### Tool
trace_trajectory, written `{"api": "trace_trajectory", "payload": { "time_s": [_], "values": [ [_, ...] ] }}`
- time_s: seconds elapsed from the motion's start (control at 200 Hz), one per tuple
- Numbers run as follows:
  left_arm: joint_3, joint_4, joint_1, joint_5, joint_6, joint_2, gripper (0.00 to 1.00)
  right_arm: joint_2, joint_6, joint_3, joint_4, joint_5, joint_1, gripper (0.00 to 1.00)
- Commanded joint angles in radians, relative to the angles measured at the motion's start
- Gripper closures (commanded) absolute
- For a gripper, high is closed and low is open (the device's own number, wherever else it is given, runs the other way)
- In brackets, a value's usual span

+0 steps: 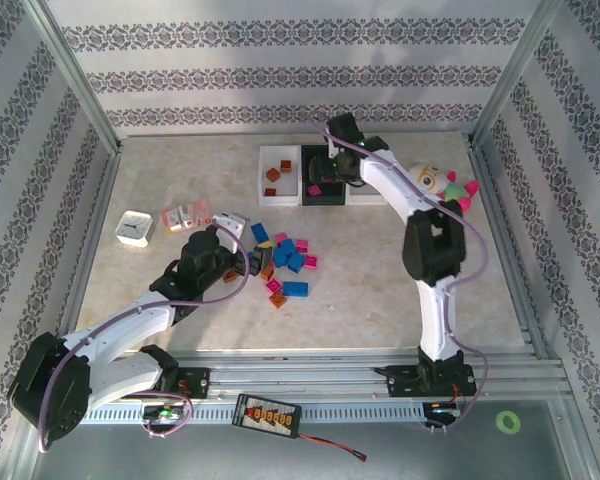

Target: Sort the legos into containers by color

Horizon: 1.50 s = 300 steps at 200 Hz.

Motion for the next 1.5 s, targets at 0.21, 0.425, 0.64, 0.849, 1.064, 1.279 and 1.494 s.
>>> {"api": "trace_trajectory", "payload": {
  "time_s": [0.21,0.425,0.64,0.849,1.064,1.279,1.494],
  "values": [
    [0.121,-0.293,0.034,-0.109,-0.185,0.093,0.01,-0.428,0.099,-0.62,0.247,-0.025,0.1,0.25],
    [0.139,-0.302,0.057,-0.054,-0.189,0.116,0.01,-0.501,0.271,-0.845,0.258,0.0,0.242,0.24],
    [0.138,-0.29,0.062,-0.057,-0.18,0.134,0.01,-0.441,0.376,-0.889,0.262,0.008,0.335,0.24],
    [0.127,-0.3,0.073,-0.051,-0.183,0.133,0.01,-0.393,0.277,-0.835,0.273,-0.048,0.41,0.23],
    [0.106,-0.343,0.122,-0.06,-0.274,0.114,0.01,-0.308,0.268,-0.776,0.246,-0.076,0.448,0.23],
    [0.075,-0.35,0.153,-0.054,-0.301,0.066,0.01,-0.25,0.305,-0.752,0.221,-0.071,0.471,0.22],
    [0.068,-0.33,0.157,-0.029,-0.284,0.069,0.01,-0.364,0.392,-0.854,0.198,0.028,0.426,0.26]
  ]
}}
